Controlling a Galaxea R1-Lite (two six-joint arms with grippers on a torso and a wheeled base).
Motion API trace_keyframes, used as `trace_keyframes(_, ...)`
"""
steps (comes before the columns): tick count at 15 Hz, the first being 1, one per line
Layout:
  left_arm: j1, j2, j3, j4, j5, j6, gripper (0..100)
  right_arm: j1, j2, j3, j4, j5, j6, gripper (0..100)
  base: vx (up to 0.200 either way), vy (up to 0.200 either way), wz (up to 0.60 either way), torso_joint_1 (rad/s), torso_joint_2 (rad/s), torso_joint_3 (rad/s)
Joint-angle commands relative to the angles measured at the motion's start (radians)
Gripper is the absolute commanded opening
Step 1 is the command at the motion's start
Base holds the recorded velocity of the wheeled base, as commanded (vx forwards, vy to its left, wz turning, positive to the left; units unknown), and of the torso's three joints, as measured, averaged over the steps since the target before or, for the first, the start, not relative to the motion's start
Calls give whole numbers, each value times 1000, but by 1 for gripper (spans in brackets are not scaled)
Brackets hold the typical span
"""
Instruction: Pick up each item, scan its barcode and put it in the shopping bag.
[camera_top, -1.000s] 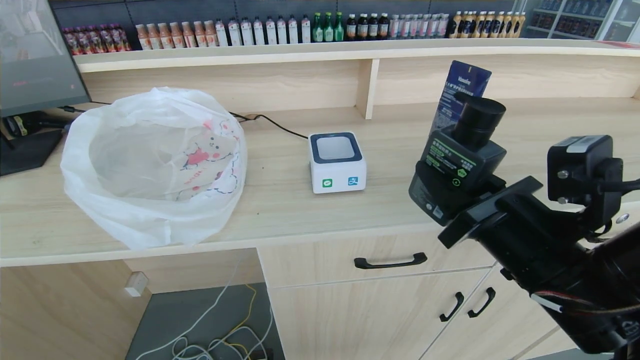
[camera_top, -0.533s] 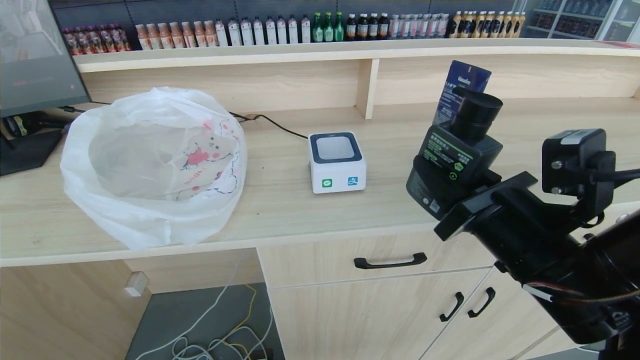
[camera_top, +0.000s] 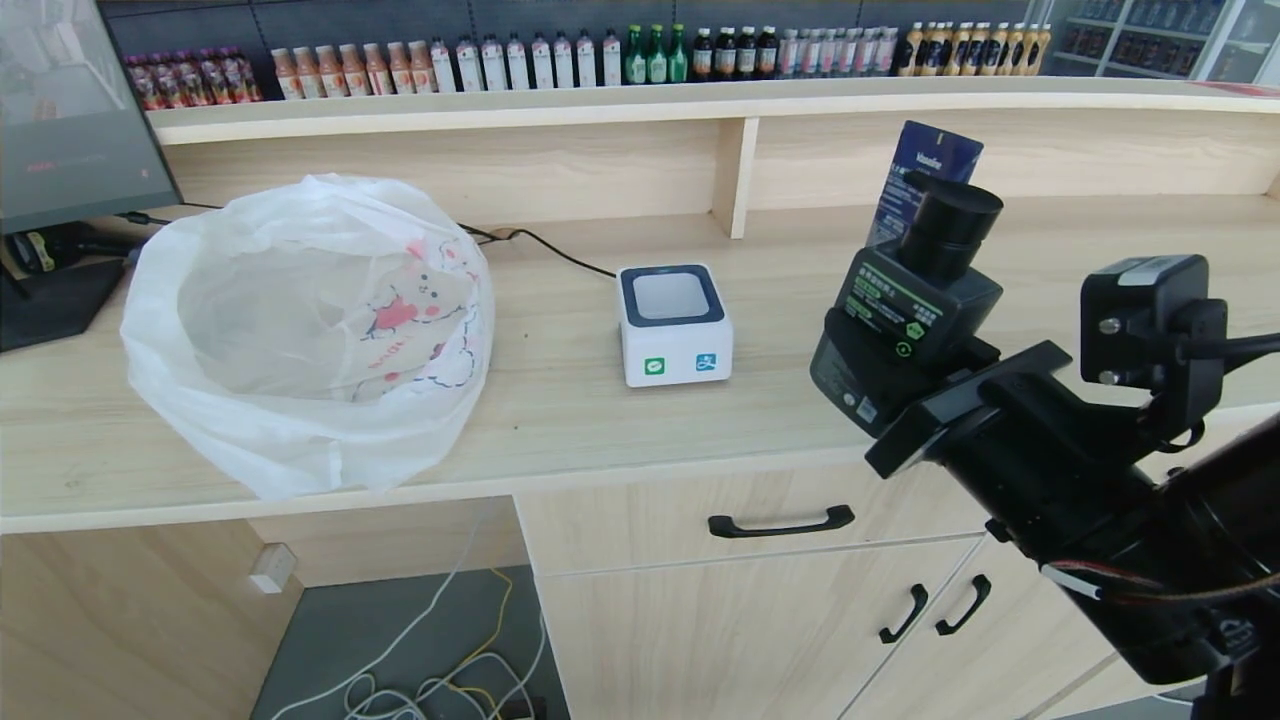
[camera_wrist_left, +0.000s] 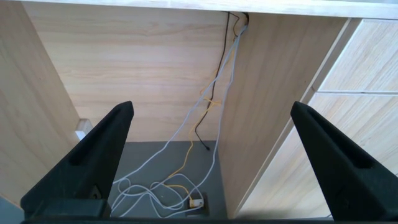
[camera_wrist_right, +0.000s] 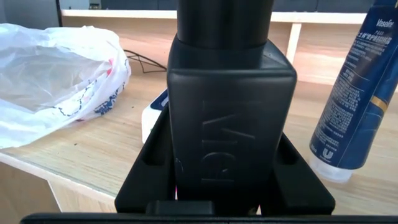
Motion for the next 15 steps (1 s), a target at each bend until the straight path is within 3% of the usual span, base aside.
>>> trace_keyframes(1, 0, 0, 0, 0, 0, -1, 100, 1, 3, -4, -1, 0, 0, 0, 0, 200, 0, 2, 2, -7)
trace_keyframes(10, 0, 0, 0, 0, 0, -1, 100, 1, 1, -17, -1, 0, 0, 0, 0, 200, 0, 3, 7, 1)
trace_keyframes(15, 0, 0, 0, 0, 0, 2, 100, -1, -13, -23, -1, 0, 1, 0, 0, 0, 0, 0, 0, 0)
